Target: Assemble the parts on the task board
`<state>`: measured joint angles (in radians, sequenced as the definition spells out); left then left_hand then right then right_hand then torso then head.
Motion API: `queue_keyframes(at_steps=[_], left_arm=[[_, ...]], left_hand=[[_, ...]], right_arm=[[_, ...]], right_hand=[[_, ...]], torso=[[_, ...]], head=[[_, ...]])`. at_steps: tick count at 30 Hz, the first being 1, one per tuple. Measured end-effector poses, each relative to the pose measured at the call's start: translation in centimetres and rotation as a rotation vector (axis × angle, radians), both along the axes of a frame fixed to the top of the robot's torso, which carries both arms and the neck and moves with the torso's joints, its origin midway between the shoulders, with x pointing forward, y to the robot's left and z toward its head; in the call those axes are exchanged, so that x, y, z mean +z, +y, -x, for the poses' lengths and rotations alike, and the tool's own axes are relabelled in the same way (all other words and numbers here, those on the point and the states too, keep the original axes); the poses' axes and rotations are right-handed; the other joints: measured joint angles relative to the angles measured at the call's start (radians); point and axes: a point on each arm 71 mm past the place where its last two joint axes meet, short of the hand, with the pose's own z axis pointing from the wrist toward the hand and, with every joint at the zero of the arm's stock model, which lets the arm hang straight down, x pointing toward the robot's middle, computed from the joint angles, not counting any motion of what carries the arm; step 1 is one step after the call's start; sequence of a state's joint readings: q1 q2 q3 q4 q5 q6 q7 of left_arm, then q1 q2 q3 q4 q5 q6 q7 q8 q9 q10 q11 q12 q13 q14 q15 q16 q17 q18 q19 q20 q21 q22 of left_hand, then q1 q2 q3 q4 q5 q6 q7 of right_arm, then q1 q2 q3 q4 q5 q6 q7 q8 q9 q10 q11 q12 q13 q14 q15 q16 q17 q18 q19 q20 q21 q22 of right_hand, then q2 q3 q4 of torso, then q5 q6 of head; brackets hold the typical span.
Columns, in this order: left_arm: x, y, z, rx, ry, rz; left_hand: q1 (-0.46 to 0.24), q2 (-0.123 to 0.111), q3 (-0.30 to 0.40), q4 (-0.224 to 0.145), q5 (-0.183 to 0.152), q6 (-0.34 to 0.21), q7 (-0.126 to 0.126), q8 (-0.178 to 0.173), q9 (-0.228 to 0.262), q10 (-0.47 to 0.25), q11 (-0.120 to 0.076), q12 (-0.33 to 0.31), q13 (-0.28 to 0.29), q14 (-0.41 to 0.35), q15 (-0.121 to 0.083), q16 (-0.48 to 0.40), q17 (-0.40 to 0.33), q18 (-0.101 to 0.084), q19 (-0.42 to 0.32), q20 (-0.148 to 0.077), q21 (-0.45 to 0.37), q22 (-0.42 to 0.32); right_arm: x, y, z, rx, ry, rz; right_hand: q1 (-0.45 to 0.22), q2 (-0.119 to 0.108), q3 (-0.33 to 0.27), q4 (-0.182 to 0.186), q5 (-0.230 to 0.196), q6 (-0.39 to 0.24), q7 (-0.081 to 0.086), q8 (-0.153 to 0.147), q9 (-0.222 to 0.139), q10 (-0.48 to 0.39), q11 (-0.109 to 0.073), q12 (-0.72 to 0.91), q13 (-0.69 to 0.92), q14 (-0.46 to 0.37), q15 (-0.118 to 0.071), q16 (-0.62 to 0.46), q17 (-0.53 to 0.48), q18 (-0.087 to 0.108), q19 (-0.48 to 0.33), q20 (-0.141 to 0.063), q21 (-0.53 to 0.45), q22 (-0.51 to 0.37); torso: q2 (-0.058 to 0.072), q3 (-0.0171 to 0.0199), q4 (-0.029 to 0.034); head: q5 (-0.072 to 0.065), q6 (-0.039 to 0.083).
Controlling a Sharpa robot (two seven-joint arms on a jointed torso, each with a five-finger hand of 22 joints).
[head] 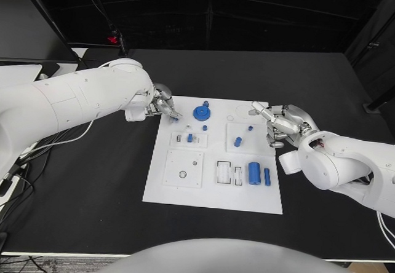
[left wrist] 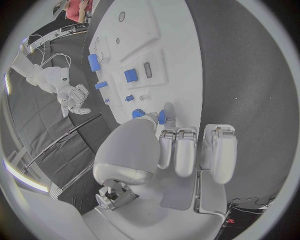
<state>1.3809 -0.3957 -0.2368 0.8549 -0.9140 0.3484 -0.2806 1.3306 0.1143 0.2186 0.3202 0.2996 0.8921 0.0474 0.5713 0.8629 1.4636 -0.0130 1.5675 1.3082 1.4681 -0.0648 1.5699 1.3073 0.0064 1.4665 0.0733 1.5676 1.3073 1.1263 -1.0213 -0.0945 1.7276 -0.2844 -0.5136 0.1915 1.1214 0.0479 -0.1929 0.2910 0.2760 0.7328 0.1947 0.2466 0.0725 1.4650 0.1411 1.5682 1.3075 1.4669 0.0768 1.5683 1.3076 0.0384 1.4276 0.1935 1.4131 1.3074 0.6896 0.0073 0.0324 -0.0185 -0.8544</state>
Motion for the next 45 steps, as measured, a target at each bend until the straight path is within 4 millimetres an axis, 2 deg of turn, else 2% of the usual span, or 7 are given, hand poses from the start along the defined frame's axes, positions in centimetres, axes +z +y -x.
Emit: queue_keyframes(at_steps=[13, 20, 27, 35, 45], left_arm=[[1.1, 1.5, 2.0, -0.019, -0.028, 0.068], [0.9, 1.4, 4.0, -0.035, 0.006, 0.066], [0.7, 0.4, 5.5, -0.044, 0.032, 0.043], [0.5, -0.5, 6.3, -0.046, 0.045, 0.024], [0.2, -0.5, 6.4, -0.032, 0.052, 0.004]], left_hand=[[-0.004, 0.004, 0.008, 0.008, 0.0, 0.003, 0.003, 0.0, 0.003, 0.0, 0.0, 0.002, 0.002, 0.0, 0.0, 0.0, 0.0, 0.0, 0.0, 0.0, 0.0, 0.0], [-0.004, 0.004, 0.014, 0.014, 0.0, 0.004, 0.004, 0.0, 0.004, 0.0, 0.0, 0.004, 0.002, 0.0, 0.0, 0.0, 0.0, 0.0, 0.0, 0.0, 0.0, 0.0], [-0.007, 0.007, 0.021, 0.02, 0.005, 0.005, 0.005, -0.004, 0.005, 0.0, 0.0, 0.005, 0.002, 0.0, 0.0, 0.0, 0.0, 0.0, 0.0, 0.0, 0.0, 0.0], [-0.007, 0.007, 0.026, 0.026, 0.005, 0.005, 0.005, -0.004, 0.008, -0.001, 0.001, 0.006, 0.002, 0.0, 0.0, 0.0, 0.0, 0.0, 0.0, 0.0, 0.0, 0.0], [-0.007, 0.007, 0.032, 0.03, 0.005, 0.007, 0.007, -0.006, 0.008, -0.002, 0.002, 0.008, 0.002, 0.0, 0.001, 0.0, 0.0, 0.0, 0.0, 0.0, 0.0, 0.0]], right_arm=[[-0.1, -0.2, 0.1, -0.006, 0.003, 0.003], [-0.1, -0.2, 0.1, -0.007, 0.003, 0.003], [-0.1, -0.1, 0.1, -0.006, 0.003, 0.003], [-0.1, -0.2, 0.1, -0.007, 0.003, 0.003], [-0.1, -0.2, 0.1, -0.008, 0.003, 0.003]], right_hand=[[0.0, 0.0, 0.0, 0.0, 0.0, 0.0, 0.0, 0.0, 0.0, 0.0, 0.0, 0.0, 0.0, 0.0, 0.0, 0.0, 0.0, 0.0, 0.0, 0.0, 0.0, 0.0], [0.0, 0.0, 0.0, 0.0, 0.0, 0.0, 0.0, 0.0, 0.0, 0.0, 0.0, 0.0, 0.0, 0.0, 0.0, 0.0, 0.0, 0.0, 0.0, 0.0, 0.0, 0.0], [0.0, 0.0, 0.0, 0.0, 0.0, 0.0, 0.0, 0.0, 0.0, 0.0, 0.0, 0.0, 0.0, 0.0, 0.0, 0.0, 0.0, 0.0, 0.0, 0.0, 0.0, 0.0], [0.0, 0.0, 0.0, 0.0, 0.0, 0.0, 0.0, 0.0, 0.0, 0.0, 0.0, 0.0, 0.0, 0.0, 0.0, 0.0, 0.0, 0.0, 0.0, 0.0, 0.0, 0.0], [0.0, 0.0, 0.0, 0.0, 0.0, 0.0, 0.0, 0.005, -0.001, 0.0, 0.0, 0.0, 0.0, 0.0, 0.0, 0.0, 0.0, 0.0, 0.0, 0.0, 0.0, 0.0]], torso=[[-0.001, 0.0009, 0.0007], [0.0, 0.0008, 0.0007], [0.0, -0.0004, 0.0], [0.0, -0.0009, -0.0005], [0.001, -0.0004, -0.0006]], head=[[0.003, 0.0], [0.007, -0.001], [0.012, -0.003], [0.013, -0.005], [0.014, -0.008]])
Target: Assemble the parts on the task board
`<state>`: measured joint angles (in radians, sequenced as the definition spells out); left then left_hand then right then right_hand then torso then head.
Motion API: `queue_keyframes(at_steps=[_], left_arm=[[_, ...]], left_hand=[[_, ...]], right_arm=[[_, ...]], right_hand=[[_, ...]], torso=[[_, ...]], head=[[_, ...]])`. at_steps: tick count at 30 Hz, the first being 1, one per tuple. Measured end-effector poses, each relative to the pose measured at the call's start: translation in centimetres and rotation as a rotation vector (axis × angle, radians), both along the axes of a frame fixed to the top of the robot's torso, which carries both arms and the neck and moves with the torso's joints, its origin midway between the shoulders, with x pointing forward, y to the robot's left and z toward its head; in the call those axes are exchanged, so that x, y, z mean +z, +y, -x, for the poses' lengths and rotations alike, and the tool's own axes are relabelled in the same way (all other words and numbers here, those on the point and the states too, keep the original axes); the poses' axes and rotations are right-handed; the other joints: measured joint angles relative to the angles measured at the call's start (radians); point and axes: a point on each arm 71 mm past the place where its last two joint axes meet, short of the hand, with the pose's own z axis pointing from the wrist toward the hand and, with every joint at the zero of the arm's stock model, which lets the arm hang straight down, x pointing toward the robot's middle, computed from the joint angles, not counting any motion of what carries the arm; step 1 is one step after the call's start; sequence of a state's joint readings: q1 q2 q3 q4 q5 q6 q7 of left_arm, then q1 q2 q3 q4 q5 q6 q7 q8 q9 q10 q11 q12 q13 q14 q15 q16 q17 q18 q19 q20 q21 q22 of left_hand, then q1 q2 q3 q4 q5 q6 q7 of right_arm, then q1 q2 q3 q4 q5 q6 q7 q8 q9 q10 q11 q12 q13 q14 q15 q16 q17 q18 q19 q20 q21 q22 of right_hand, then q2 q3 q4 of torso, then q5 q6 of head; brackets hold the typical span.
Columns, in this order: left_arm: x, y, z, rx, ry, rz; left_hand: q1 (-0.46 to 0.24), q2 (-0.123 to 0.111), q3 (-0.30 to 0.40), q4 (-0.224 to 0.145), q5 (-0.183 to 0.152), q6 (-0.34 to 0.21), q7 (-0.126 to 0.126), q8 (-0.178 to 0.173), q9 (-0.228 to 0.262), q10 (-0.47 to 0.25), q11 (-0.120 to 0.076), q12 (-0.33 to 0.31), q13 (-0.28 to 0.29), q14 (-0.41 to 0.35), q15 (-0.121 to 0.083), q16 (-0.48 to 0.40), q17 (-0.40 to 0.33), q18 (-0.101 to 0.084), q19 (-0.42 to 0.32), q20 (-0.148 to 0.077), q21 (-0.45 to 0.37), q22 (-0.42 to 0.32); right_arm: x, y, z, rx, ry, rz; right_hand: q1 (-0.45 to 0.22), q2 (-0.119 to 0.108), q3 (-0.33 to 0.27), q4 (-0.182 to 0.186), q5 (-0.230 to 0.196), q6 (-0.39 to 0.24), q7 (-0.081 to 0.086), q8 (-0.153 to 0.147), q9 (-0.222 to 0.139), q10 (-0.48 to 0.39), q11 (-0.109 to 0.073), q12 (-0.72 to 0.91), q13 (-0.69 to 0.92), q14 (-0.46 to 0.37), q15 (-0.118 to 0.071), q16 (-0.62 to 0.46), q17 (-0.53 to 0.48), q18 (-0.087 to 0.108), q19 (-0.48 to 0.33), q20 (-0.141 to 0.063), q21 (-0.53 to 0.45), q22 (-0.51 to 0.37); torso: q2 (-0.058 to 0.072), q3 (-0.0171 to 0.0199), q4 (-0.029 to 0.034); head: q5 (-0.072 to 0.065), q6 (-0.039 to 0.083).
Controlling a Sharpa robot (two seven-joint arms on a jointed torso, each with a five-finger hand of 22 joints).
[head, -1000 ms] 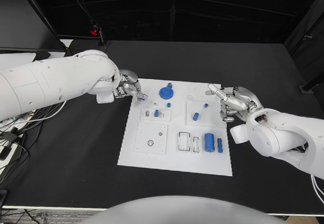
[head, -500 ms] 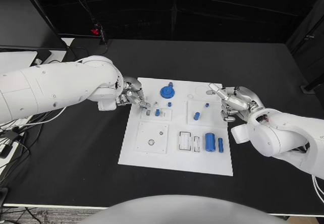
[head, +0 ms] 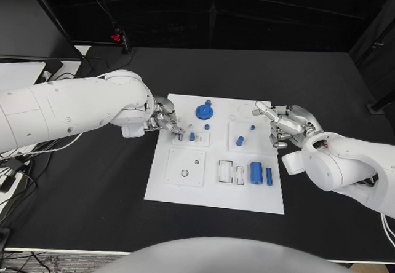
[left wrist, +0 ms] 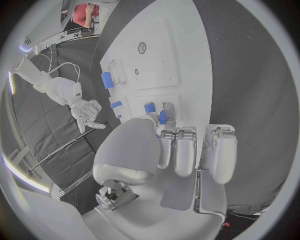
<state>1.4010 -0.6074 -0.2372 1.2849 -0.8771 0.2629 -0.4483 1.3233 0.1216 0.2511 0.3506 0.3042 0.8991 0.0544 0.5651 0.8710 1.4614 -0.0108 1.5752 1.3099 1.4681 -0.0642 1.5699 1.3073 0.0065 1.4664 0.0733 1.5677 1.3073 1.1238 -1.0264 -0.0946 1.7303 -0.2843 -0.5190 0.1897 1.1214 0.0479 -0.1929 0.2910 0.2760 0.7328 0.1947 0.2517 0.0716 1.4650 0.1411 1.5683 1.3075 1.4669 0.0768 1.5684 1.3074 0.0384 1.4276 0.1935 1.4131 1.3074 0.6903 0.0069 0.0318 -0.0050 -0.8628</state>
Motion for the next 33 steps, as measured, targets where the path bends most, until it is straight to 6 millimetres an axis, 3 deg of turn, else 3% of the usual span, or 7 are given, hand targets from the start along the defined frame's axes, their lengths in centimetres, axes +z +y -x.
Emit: queue_keyframes(at_steps=[25, 33], left_arm=[[-0.58, -0.34, 0.08, -0.007, 0.019, -0.019], [-0.78, -0.55, 0.16, -0.013, 0.025, -0.023]], left_hand=[[0.0, 0.0, 0.006, 0.003, -0.003, 0.002, 0.002, -0.005, 0.003, 0.001, -0.001, 0.002, 0.0, 0.0, 0.0, 0.0, 0.0, 0.0, 0.0, 0.0, 0.0, 0.0], [0.0, 0.0, 0.01, 0.005, -0.005, 0.002, 0.002, -0.005, 0.004, 0.001, -0.002, -0.002, 0.0, 0.0, 0.0, 0.0, 0.0, 0.0, 0.0, 0.0, 0.0, 0.0]], right_arm=[[0.02, -0.04, 0.04, -0.002, -0.002, 0.002], [0.04, 0.0, 0.06, -0.002, -0.002, 0.002]], right_hand=[[0.0, 0.0, 0.0, 0.0, 0.0, 0.0, 0.0, 0.0, 0.0, 0.0, 0.0, 0.0, 0.0, 0.0, 0.0, 0.0, 0.0, 0.0, -0.003, -0.003, -0.004, 0.0], [0.0, 0.0, 0.0, 0.0, 0.0, 0.0, 0.0, 0.0, 0.0, 0.0, 0.0, 0.0, 0.0, 0.0, 0.0, 0.0, 0.0, 0.0, -0.003, -0.003, -0.004, 0.0]], torso=[[0.0, 0.0002, -0.001], [0.0, 0.0005, 0.0]], head=[[-0.002, -0.005], [0.003, -0.008]])
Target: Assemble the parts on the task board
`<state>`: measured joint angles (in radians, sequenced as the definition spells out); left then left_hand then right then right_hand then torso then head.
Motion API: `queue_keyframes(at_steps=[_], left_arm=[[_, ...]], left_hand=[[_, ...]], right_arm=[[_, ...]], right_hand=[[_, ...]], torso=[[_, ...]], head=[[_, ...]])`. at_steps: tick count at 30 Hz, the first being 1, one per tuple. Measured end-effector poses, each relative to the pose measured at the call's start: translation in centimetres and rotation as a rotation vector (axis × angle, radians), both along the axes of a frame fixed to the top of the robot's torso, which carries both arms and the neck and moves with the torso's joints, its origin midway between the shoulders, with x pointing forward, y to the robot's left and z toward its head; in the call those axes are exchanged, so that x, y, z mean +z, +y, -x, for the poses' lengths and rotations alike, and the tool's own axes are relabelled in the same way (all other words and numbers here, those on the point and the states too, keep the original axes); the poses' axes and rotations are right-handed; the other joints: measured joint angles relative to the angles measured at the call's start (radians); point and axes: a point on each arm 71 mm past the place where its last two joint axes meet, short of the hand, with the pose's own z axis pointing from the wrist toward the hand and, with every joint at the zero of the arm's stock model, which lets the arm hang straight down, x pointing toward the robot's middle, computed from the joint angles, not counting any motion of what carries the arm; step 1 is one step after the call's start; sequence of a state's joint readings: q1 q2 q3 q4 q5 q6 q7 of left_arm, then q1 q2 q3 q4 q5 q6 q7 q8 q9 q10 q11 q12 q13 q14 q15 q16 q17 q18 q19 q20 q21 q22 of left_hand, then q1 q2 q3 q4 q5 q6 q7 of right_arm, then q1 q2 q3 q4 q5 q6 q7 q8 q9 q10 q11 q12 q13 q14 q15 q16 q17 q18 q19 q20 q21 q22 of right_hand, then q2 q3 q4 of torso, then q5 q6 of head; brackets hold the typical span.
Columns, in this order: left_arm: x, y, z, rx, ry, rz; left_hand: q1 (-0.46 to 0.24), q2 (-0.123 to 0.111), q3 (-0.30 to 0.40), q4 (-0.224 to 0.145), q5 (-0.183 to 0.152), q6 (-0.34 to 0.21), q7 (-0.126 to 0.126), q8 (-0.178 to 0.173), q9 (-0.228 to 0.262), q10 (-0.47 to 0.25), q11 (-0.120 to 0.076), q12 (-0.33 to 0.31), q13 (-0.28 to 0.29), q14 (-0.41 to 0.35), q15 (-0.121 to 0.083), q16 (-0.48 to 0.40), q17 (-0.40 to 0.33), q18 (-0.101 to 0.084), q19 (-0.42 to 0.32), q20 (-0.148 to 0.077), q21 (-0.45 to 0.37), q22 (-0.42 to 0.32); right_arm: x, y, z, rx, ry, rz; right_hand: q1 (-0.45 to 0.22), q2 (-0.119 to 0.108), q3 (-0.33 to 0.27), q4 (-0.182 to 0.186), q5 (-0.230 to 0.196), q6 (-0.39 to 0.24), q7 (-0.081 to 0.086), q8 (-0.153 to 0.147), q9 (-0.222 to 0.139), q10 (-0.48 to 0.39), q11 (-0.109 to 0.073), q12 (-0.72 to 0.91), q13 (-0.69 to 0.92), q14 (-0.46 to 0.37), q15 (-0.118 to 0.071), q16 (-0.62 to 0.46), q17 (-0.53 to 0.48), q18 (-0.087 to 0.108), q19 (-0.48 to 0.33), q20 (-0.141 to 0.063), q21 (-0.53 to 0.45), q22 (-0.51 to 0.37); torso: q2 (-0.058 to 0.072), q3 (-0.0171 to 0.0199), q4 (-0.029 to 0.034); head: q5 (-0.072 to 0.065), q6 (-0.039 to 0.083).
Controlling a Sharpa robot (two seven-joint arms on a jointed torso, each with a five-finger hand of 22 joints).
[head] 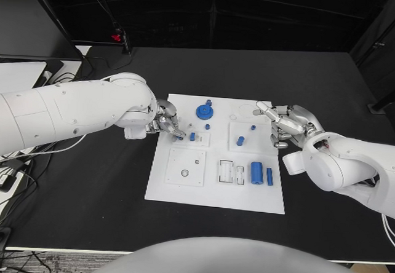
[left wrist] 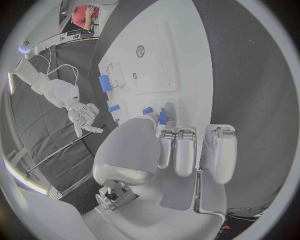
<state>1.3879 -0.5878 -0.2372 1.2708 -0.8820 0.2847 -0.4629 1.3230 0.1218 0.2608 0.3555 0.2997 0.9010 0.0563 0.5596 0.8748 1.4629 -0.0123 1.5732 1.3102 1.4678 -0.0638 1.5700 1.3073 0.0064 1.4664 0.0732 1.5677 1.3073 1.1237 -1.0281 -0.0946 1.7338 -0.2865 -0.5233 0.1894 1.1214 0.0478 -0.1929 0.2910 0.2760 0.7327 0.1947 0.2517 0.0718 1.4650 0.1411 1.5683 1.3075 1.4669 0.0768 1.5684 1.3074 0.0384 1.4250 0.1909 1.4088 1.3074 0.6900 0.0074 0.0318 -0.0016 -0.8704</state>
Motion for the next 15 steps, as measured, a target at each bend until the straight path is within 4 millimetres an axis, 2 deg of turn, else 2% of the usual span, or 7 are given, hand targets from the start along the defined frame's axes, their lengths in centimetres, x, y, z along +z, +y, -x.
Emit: queue_keyframes(at_steps=[15], left_arm=[[-0.05, 0.01, -0.09, -0.002, -0.002, -0.008]], left_hand=[[-0.004, 0.004, 0.001, 0.0, 0.004, -0.002, -0.002, 0.0, 0.001, 0.0, 0.0, 0.0, 0.0, -0.001, 0.001, 0.0, 0.0, 0.0, 0.0, 0.0, 0.0, 0.0]], right_arm=[[0.02, 0.06, 0.04, 0.001, -0.001, -0.001]], right_hand=[[0.0, 0.0, 0.0, 0.0, 0.0, 0.0, 0.0, 0.0, 0.0, 0.0, 0.0, 0.0, 0.0, 0.0, 0.0, 0.0, 0.0, 0.0, 0.0, 0.0, 0.0, 0.0]], torso=[[0.0, -0.0004, -0.0001]], head=[[0.011, -0.002]])
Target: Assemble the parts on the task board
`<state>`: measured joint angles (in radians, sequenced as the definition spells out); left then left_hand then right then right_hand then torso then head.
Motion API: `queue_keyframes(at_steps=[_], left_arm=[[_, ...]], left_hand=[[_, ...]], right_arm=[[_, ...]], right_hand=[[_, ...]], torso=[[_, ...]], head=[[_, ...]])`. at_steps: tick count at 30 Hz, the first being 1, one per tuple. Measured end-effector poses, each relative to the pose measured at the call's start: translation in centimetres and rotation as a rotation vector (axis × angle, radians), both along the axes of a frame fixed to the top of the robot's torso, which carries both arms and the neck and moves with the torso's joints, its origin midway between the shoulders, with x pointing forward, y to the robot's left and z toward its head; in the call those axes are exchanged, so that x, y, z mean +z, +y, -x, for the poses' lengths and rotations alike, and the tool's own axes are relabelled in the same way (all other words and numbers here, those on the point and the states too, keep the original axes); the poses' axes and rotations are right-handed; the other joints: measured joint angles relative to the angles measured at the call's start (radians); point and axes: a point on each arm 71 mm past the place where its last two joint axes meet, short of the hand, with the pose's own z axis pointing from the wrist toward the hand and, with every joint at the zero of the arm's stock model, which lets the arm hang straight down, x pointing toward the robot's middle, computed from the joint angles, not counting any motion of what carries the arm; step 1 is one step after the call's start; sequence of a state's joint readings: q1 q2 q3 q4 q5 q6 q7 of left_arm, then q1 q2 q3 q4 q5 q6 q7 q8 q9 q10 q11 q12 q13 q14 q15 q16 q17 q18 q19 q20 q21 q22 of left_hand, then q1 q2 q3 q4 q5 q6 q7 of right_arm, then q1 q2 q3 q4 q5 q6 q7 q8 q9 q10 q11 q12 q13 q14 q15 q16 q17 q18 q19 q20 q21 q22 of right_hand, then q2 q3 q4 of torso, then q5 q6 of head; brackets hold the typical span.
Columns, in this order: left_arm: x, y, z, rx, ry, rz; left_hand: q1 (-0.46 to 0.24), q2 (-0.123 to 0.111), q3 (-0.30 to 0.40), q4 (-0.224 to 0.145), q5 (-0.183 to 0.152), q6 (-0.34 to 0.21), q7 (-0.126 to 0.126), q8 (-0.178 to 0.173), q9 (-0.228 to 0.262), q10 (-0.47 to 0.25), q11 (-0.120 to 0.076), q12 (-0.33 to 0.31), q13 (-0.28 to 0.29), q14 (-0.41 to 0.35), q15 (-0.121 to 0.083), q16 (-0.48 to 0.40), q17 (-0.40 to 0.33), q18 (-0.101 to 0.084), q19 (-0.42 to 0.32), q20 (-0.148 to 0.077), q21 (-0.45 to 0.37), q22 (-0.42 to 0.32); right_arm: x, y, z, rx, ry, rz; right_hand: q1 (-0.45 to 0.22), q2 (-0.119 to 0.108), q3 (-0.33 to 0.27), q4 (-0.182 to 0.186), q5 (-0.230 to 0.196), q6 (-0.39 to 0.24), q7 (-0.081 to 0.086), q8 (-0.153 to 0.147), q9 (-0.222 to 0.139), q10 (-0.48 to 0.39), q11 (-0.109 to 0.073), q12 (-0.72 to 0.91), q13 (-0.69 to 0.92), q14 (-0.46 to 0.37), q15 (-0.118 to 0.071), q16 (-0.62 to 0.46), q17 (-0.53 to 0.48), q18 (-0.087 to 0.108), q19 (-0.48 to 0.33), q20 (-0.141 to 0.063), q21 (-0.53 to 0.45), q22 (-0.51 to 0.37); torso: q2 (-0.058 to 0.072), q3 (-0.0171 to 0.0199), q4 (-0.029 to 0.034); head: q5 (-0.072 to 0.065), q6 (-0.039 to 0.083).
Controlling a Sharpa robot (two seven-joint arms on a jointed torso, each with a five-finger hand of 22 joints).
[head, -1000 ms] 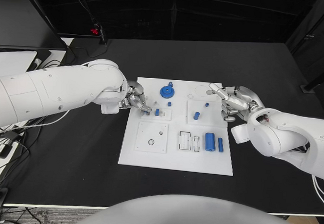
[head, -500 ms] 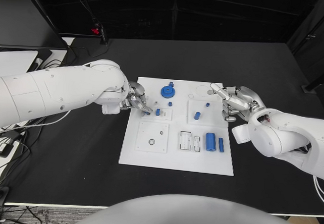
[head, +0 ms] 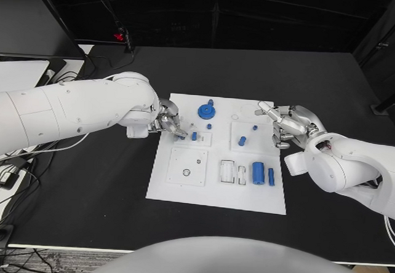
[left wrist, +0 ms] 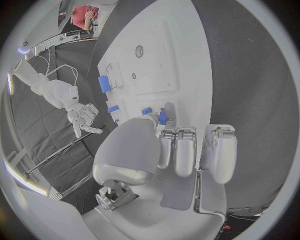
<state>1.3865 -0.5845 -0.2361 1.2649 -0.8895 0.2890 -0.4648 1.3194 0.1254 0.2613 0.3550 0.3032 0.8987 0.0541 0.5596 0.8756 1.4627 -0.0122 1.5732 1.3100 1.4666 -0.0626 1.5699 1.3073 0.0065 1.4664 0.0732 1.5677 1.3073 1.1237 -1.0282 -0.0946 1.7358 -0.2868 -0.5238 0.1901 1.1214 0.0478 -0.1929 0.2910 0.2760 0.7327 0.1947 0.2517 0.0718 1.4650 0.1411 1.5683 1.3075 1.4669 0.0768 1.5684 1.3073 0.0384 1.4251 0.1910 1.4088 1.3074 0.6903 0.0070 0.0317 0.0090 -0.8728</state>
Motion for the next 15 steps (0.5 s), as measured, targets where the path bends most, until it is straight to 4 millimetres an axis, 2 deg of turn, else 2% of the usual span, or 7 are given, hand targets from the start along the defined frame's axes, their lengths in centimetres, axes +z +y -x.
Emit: queue_keyframes(at_steps=[15], left_arm=[[0.01, -0.36, -0.19, -0.006, 0.0, -0.005]], left_hand=[[0.0, 0.0, 0.0, 0.0, 0.0, 0.0, 0.0, 0.0, 0.002, -0.001, 0.001, 0.001, 0.0, 0.0, 0.0, 0.0, 0.0, 0.0, 0.0, 0.0, 0.0, 0.0]], right_arm=[[0.0, 0.01, -0.01, 0.0, 0.0, 0.0]], right_hand=[[0.0, 0.0, -0.003, 0.003, 0.004, 0.0, 0.0, 0.004, 0.0, 0.0, 0.0, 0.0, 0.0, 0.0, 0.0, 0.0, 0.0, 0.0, 0.0, 0.0, 0.0, 0.0]], torso=[[0.0, -0.0005, 0.0]], head=[[0.002, 0.0]])
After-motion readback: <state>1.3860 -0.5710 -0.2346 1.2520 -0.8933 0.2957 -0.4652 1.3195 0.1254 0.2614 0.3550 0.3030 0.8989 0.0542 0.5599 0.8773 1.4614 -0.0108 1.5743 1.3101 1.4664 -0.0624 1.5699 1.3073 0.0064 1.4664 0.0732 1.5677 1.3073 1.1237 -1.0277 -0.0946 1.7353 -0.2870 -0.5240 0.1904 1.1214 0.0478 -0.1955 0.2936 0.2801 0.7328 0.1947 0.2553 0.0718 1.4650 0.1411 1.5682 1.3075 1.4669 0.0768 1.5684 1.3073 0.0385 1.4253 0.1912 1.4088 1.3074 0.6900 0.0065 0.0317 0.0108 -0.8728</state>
